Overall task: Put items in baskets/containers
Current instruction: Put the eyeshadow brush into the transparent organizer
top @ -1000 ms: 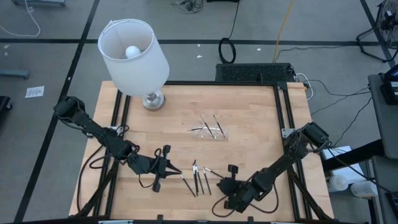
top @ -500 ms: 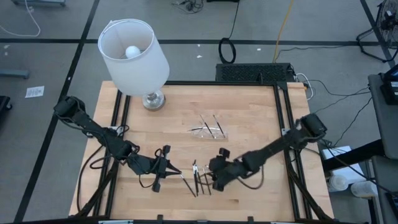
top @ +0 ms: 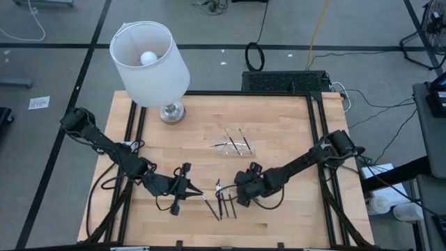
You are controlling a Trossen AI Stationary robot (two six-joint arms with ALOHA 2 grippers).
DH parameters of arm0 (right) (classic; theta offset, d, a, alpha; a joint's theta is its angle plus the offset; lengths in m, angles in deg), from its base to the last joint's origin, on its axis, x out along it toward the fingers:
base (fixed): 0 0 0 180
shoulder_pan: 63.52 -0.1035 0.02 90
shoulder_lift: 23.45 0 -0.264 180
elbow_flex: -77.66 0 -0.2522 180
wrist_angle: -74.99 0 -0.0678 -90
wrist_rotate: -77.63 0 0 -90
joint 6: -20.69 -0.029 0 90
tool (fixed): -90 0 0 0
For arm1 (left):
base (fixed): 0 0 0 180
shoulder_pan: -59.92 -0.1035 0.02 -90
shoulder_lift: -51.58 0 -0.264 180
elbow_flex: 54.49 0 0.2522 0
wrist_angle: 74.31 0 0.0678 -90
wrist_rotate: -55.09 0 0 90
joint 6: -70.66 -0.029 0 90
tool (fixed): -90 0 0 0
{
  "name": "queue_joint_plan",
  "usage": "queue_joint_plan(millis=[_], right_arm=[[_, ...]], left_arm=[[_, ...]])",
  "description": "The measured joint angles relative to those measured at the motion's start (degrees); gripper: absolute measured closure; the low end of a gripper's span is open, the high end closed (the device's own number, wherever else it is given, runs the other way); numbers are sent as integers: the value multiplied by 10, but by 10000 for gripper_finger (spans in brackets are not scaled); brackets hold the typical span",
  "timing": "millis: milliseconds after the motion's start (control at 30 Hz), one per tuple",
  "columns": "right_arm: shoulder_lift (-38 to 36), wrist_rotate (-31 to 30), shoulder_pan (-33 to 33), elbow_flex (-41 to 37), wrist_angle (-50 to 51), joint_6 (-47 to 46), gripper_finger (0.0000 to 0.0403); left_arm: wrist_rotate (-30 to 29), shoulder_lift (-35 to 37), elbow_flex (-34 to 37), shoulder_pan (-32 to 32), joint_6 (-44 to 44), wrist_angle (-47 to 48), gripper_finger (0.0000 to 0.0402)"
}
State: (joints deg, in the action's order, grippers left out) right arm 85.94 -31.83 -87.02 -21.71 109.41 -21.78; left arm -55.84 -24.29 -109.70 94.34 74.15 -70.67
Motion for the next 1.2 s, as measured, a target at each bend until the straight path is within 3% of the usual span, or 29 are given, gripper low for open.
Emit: queue_joint_plan(millis=[267, 500, 633, 800, 867, 1033, 1200], right_arm=[[0, -17, -10, -4, 6, -20, 196], [-3, -23, -10, -65, -41, -47, 225], [-4, -23, -9, -93, -89, -48, 272], [-4, -28, -9, -95, -86, -34, 371], [-4, -32, -9, -95, -87, -22, 392], [-24, -39, -7, -96, -99, -10, 394], [-70, -80, -27, -101, -141, 74, 399]], left_arm=[[0, 0, 0, 0, 0, -2, 376], [0, 0, 0, 0, 0, -4, 376], [0, 0, 0, 0, -1, -4, 376], [-1, 0, 0, 0, -3, -4, 376], [-1, 0, 0, 0, -3, -5, 376], [-1, 0, 0, 0, -1, -8, 376], [-18, 0, 0, 0, -39, -54, 376]])
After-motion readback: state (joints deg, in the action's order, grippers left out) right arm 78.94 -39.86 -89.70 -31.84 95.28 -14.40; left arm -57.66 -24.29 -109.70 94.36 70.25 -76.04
